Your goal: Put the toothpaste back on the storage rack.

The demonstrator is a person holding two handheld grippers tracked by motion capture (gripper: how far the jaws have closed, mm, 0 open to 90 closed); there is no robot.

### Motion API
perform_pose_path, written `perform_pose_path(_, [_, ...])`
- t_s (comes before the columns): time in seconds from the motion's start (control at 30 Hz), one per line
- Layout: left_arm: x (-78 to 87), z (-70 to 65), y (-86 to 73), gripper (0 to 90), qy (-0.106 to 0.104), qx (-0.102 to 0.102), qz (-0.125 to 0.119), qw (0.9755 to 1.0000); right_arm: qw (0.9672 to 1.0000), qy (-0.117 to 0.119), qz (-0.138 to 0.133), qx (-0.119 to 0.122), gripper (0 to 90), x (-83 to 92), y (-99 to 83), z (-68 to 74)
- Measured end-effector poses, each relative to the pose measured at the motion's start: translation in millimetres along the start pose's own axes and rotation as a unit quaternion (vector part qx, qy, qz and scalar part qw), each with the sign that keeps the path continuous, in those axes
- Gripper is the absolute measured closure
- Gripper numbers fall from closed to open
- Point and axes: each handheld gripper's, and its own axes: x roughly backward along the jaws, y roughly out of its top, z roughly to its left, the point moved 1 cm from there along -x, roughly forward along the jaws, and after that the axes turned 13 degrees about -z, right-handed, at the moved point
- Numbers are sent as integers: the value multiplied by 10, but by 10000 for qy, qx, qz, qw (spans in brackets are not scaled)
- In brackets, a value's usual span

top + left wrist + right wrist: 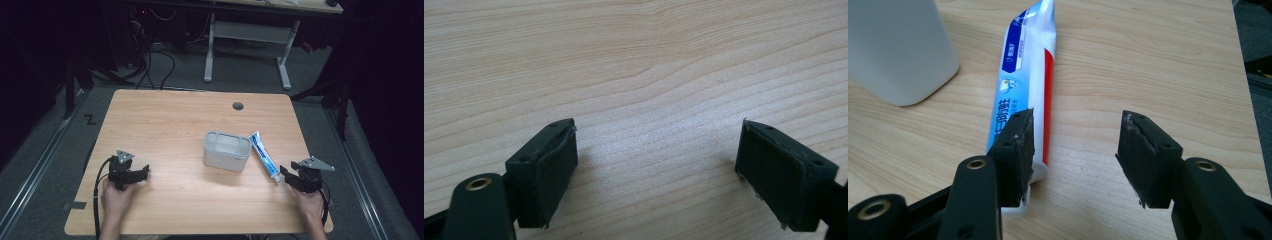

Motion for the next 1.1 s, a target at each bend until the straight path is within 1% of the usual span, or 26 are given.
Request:
perform_pose_path(0.07, [0, 0, 0, 172, 0, 0, 0, 10000, 10000, 16, -5, -43, 485, 11, 8, 23])
perform_pose_path(0.17, [0, 0, 0, 172, 0, 0, 0, 10000, 9999, 113, -15, 35, 481, 13, 26, 77])
perform_pose_path(0.2, [0, 0, 0, 172, 0, 1, -1, 10000, 9998, 179, -13, 64, 476, 10, 41, 114])
perform_pose_path(0.27, [0, 0, 0, 172, 0, 0, 0, 10000, 9998, 194, -22, 96, 474, 8, 49, 122])
perform_pose_path(0.33, [0, 0, 0, 171, 0, 2, -1, 10000, 9996, 261, -75, 70, 471, 3, 80, 169])
perform_pose_path(0.37, [0, 0, 0, 171, 0, 1, -1, 10000, 9996, 261, -75, 70, 471, 3, 80, 169])
perform_pose_path(0.57, [0, 0, 0, 172, -2, 0, -2, 10000, 9992, 356, -64, 178, 467, -51, 140, 246])
perform_pose_path(0.8, [0, 0, 0, 172, -2, 0, -2, 10000, 9991, 385, -46, 165, 465, -105, 186, 280])
perform_pose_path(1.1, [-3, -2, 2, 172, 1, -1, 0, 10000, 9986, 418, -18, 320, 463, -203, 270, 332])
